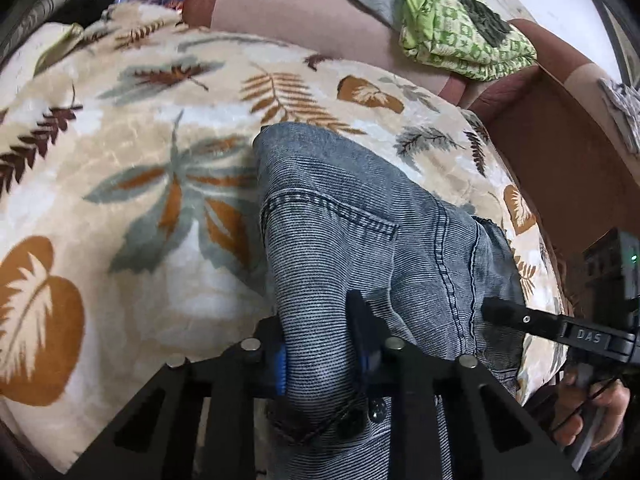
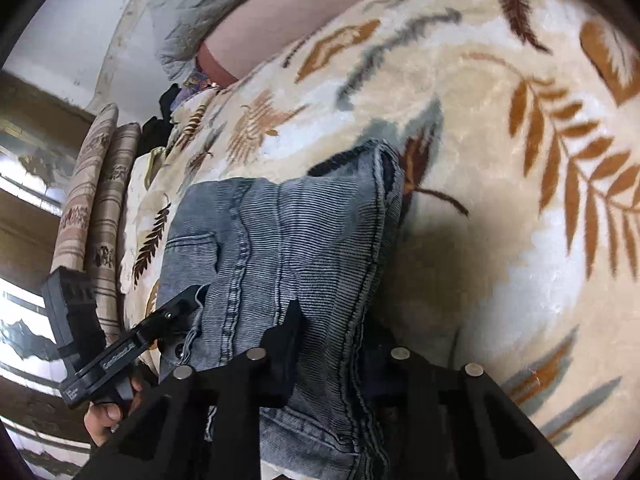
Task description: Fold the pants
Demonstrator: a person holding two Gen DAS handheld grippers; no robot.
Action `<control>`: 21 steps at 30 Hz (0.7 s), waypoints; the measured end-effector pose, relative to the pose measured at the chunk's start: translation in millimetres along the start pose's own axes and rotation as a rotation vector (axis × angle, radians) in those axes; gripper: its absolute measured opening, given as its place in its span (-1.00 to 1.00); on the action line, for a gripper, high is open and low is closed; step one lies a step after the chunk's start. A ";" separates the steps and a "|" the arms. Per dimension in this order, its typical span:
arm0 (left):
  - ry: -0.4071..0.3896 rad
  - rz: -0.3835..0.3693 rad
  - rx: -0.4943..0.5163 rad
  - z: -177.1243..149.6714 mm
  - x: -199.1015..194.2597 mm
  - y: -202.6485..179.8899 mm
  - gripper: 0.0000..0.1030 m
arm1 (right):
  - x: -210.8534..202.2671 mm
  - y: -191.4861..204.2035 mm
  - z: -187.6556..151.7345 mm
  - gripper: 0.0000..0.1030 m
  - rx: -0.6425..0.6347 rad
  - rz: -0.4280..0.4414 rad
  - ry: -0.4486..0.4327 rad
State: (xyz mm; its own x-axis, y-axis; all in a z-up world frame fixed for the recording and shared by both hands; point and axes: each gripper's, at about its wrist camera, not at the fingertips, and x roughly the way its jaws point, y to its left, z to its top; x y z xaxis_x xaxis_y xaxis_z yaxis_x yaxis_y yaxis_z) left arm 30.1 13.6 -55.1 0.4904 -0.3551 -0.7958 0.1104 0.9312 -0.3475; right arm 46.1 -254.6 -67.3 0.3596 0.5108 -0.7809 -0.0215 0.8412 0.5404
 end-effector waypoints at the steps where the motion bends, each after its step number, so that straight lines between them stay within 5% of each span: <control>1: -0.017 0.004 0.019 0.7 -5.8 -3.5 -0.57 | -5.3 4.7 -0.8 -0.56 -0.015 -0.001 -0.013; 9: -0.238 0.043 0.127 41.7 -70.6 -16.1 -0.58 | -44.4 62.0 21.4 -0.61 -0.151 0.024 -0.138; 17: -0.282 0.087 0.112 88.5 -56.3 14.8 -0.56 | -24.0 100.6 80.4 -0.61 -0.186 0.057 -0.201; 20: -0.209 0.146 0.082 85.9 -22.0 29.9 0.01 | 6.5 93.7 86.0 -0.54 -0.160 0.035 -0.168; 21: -0.149 0.178 0.066 81.6 -3.5 37.0 0.45 | 23.5 85.9 85.9 -0.52 -0.140 0.014 -0.139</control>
State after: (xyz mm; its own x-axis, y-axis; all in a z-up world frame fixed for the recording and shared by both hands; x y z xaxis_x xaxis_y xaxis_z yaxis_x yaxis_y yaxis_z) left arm 103.1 56.0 -24.8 0.6285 -0.1737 -0.7581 0.0650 0.9831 -0.1713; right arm 132.9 -185.6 -12.3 0.4836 0.5017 -0.7173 -0.1532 0.8553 0.4950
